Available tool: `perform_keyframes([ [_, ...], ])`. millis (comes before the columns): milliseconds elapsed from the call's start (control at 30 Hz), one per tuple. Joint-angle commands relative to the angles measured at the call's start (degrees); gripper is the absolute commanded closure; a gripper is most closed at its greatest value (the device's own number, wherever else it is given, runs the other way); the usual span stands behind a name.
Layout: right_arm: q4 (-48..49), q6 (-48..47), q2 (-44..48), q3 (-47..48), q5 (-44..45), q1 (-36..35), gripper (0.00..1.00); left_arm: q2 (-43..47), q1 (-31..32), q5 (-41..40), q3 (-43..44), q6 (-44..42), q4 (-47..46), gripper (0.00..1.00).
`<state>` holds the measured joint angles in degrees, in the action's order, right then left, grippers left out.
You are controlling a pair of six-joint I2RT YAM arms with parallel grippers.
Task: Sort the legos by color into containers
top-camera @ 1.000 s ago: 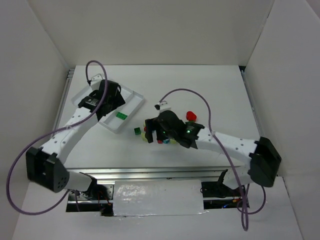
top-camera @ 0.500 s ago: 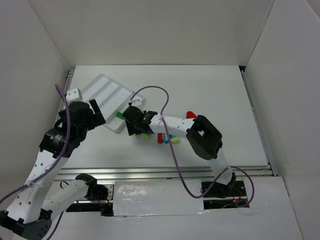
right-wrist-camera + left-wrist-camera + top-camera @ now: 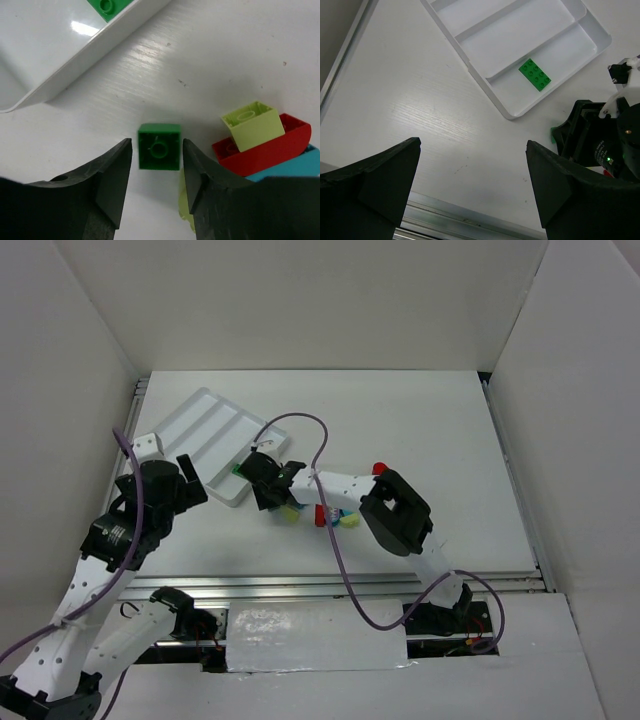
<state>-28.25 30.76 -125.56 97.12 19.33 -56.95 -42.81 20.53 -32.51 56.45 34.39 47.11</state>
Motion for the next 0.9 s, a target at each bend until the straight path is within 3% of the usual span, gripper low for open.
perform_keyframes([
  [0,-0.31,-0.7,-1.88,3.51,0.79,0.43,0.52,0.8,-0.32,-0.01,-0.19,-1.7,-2.73,0.01],
  [200,-2.25,0.08,-2.76,4.39,1.67,0.52,0.43,0.27,-0.23,0.69,-0.2,-2.22,-2.99,0.01],
  [300,-2.07,0.17,-2.76,3.43,1.06,0.52,0.47,0.09,-0.23,1.22,-0.2,-2.49,-3.26,0.01],
  [333,-2.25,0.52,-2.68,3.16,1.23,0.52,0.5,0.09,-0.23,1.31,-0.28,-2.49,-3.34,0.0],
  [367,-1.81,0.44,-1.98,2.38,1.32,0.44,0.72,0.0,-0.23,1.4,-0.2,-2.57,-3.34,0.0],
  [433,0.02,0.35,-0.66,1.06,0.8,0.26,0.88,-0.17,-0.23,1.57,-0.28,-2.66,-3.52,0.01],
  [700,7.67,-1.76,9.36,-0.88,-6.32,0.17,0.87,-0.26,-0.32,1.57,-0.2,-2.58,-3.69,0.0],
  [867,4.7,-2.64,3.23,10.17,-5.1,0.43,0.87,-0.61,-0.41,2.28,-0.37,-2.84,-3.87,0.01],
])
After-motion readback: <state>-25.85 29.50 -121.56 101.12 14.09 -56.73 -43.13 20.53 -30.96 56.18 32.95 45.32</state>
